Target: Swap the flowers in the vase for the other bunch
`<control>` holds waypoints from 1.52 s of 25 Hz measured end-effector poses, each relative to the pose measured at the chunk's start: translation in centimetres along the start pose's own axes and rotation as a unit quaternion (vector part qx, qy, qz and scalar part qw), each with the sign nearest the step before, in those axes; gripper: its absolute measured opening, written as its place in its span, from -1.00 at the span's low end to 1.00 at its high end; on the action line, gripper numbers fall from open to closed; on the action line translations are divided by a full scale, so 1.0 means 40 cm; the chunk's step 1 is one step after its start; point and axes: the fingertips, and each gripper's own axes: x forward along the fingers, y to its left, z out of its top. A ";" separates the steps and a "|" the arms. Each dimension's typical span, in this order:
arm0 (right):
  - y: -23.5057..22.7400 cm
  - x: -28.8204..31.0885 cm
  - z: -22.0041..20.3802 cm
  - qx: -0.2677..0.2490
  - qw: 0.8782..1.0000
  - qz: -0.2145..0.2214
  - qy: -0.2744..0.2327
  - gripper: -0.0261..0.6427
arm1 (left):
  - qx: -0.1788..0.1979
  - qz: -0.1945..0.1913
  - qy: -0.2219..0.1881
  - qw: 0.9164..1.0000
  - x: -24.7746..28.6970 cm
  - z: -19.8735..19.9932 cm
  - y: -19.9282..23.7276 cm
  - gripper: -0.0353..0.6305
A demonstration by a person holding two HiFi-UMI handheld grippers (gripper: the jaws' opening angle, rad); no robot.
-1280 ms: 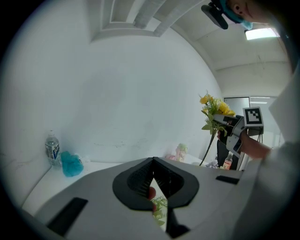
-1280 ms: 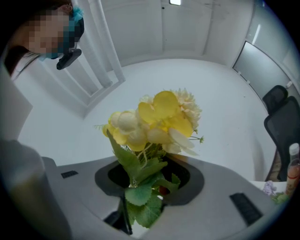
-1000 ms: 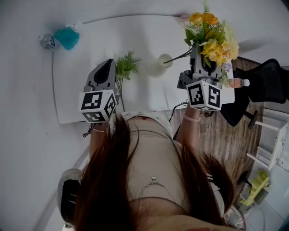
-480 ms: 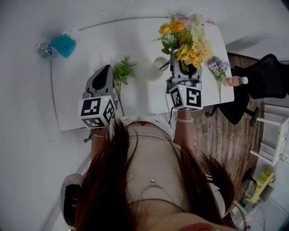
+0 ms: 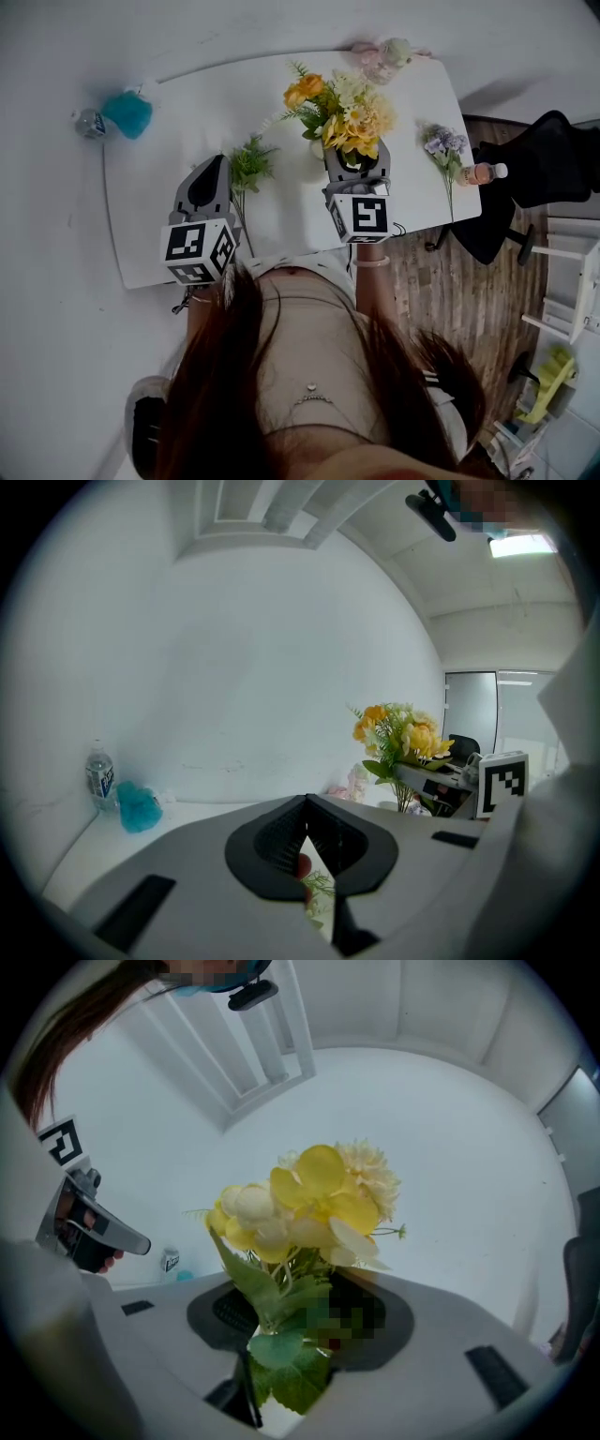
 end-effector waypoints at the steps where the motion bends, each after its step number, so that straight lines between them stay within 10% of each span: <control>1: 0.005 0.002 -0.007 -0.006 1.000 0.005 0.006 -0.32 | 0.003 -0.001 -0.001 1.000 0.001 0.005 -0.003 -0.88; 38: 0.043 -0.020 -0.101 -0.040 0.993 0.051 0.100 -0.05 | 0.000 -0.023 0.000 1.000 0.010 -0.009 -0.065 -0.88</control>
